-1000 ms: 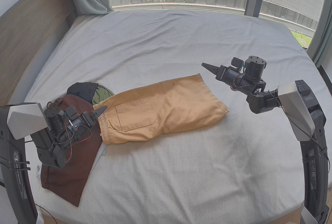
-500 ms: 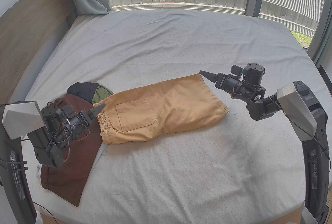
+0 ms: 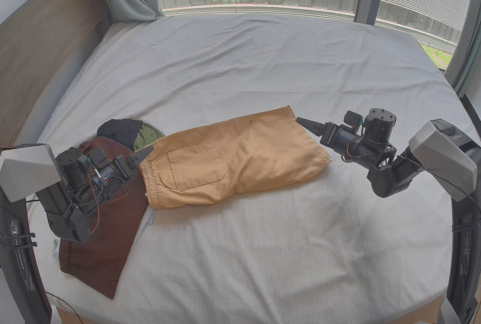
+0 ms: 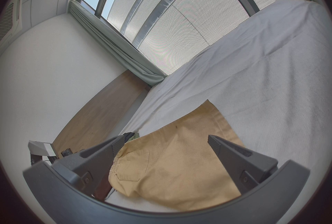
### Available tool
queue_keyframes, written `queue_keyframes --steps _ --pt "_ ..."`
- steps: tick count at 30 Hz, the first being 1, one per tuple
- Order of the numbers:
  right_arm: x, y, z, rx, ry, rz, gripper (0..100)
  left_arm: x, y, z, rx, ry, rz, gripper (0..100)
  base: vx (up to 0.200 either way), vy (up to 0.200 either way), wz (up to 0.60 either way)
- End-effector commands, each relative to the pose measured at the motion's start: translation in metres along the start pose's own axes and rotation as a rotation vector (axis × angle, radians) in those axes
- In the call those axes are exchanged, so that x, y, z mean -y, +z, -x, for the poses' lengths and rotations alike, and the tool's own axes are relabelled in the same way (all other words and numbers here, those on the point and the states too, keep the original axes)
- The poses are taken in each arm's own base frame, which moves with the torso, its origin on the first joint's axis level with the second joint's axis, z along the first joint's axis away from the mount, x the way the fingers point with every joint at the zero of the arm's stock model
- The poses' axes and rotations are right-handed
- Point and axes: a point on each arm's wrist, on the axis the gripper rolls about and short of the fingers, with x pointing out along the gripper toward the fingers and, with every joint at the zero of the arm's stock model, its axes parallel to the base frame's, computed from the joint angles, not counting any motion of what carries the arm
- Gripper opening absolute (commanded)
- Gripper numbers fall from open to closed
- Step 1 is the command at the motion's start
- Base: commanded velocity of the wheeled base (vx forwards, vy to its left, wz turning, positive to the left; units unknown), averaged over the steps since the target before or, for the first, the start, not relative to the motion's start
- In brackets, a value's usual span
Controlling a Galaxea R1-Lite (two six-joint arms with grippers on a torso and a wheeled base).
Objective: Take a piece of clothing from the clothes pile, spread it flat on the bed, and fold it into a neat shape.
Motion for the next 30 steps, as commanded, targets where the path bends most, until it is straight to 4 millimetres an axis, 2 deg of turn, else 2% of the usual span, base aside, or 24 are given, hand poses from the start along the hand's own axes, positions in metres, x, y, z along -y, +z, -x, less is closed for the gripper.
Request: queue_keyframes --steps 1,13,20,30 --pt "-0.007 -0.015 0.023 -0.010 0.000 -0.034 100 0.007 -0.002 -0.001 -0.008 -0.018 -0.002 100 0.000 0.000 0.00" --pt "-0.006 -0.037 0.044 0.011 0.014 -0.100 100 0.012 -0.009 -0.004 -0.029 -0.029 -0.005 100 0.000 0.000 0.00" --pt "-0.002 -0.044 0.044 -0.007 0.003 -0.113 100 0.016 -0.013 -0.004 -0.045 -0.037 -0.005 100 0.000 0.000 0.00" --pt "0.002 -0.068 0.037 -0.064 -0.007 -0.138 100 0.020 -0.029 -0.001 -0.102 -0.037 0.005 100 0.000 0.000 0.00"
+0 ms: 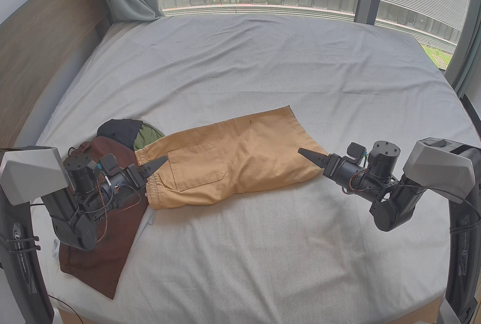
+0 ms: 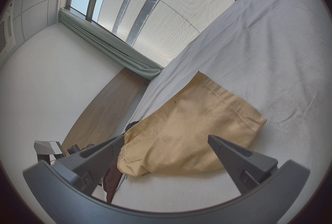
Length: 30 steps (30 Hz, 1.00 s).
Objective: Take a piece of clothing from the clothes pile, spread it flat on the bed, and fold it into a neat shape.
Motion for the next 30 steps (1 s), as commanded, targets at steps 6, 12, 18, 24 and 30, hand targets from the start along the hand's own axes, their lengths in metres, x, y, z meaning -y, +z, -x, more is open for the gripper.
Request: queue_keyframes --steps 6,12,18,24,30 --pt "0.010 -0.021 -0.006 -0.047 -0.014 -0.022 100 -0.006 -0.016 -0.002 -0.046 0.021 0.023 100 0.000 0.000 0.00" --pt "0.011 -0.022 -0.007 -0.047 -0.014 -0.022 100 -0.016 -0.022 -0.003 -0.059 0.047 0.040 100 0.000 0.000 0.00" --pt "0.017 -0.028 -0.009 -0.053 -0.018 -0.025 100 -0.026 -0.028 -0.003 -0.071 0.073 0.026 100 0.000 0.000 0.00" --pt "0.025 -0.032 -0.010 -0.059 -0.031 -0.032 100 -0.026 -0.024 -0.003 -0.058 0.068 0.012 100 0.000 0.000 0.00" --pt "0.030 -0.038 -0.010 -0.077 -0.047 -0.043 100 -0.017 -0.014 -0.002 -0.032 0.046 -0.005 100 0.000 0.000 0.00"
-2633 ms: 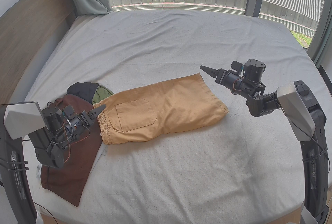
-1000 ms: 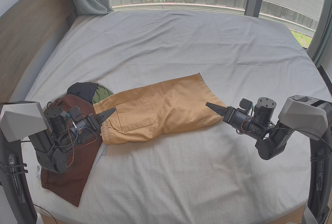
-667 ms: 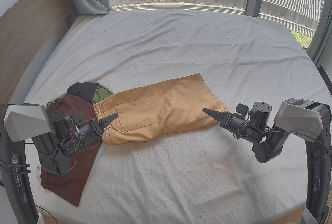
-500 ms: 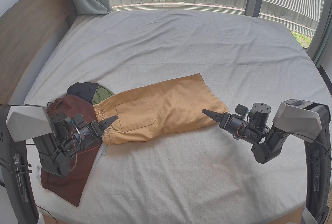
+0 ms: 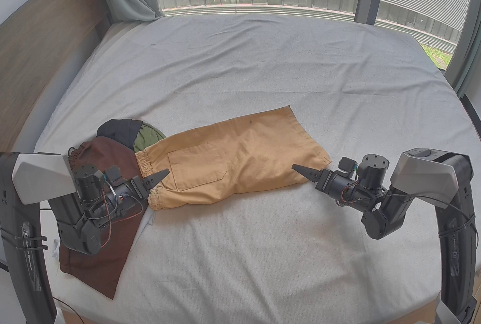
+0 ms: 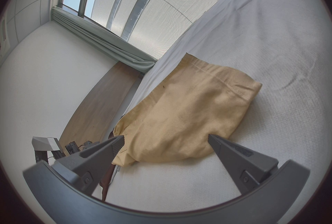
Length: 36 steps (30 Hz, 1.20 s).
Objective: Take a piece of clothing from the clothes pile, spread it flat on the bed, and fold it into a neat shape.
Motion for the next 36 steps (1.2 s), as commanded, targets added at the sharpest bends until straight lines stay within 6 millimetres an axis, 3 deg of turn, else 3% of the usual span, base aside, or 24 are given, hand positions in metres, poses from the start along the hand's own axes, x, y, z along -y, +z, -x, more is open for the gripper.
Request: queue_keyframes --steps 1,12,26,36 --pt "0.007 -0.008 -0.001 -0.019 -0.016 -0.012 100 0.006 0.009 0.002 0.024 -0.015 -0.013 100 0.000 0.000 0.00" --pt "0.012 -0.021 0.000 -0.053 -0.031 -0.026 100 0.008 0.010 0.003 0.026 -0.019 -0.017 100 0.000 0.000 0.00" --pt "0.001 -0.053 -0.038 -0.085 0.054 -0.089 100 0.009 0.011 0.003 0.029 -0.024 -0.021 100 0.000 0.000 0.00" --pt "-0.005 -0.056 -0.062 0.001 0.076 -0.076 100 0.010 0.010 0.002 0.026 -0.028 -0.022 100 0.000 0.000 0.00"
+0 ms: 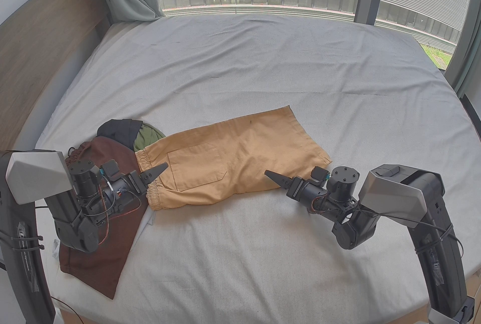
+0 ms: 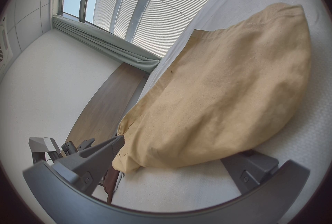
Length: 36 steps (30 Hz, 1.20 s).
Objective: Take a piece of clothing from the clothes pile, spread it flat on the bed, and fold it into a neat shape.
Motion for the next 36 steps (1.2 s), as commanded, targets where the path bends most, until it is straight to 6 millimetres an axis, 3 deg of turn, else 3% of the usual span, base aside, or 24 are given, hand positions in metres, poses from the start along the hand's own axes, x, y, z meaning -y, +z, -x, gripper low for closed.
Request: queue_keyframes --steps 1,36 --pt "0.003 -0.010 -0.009 -0.007 0.012 -0.011 100 0.001 0.000 0.000 -0.002 -0.004 0.000 100 0.000 0.000 0.00" --pt "-0.004 -0.018 -0.023 0.016 0.025 -0.021 100 0.001 0.000 -0.001 0.002 -0.006 -0.001 100 0.000 0.000 0.00"
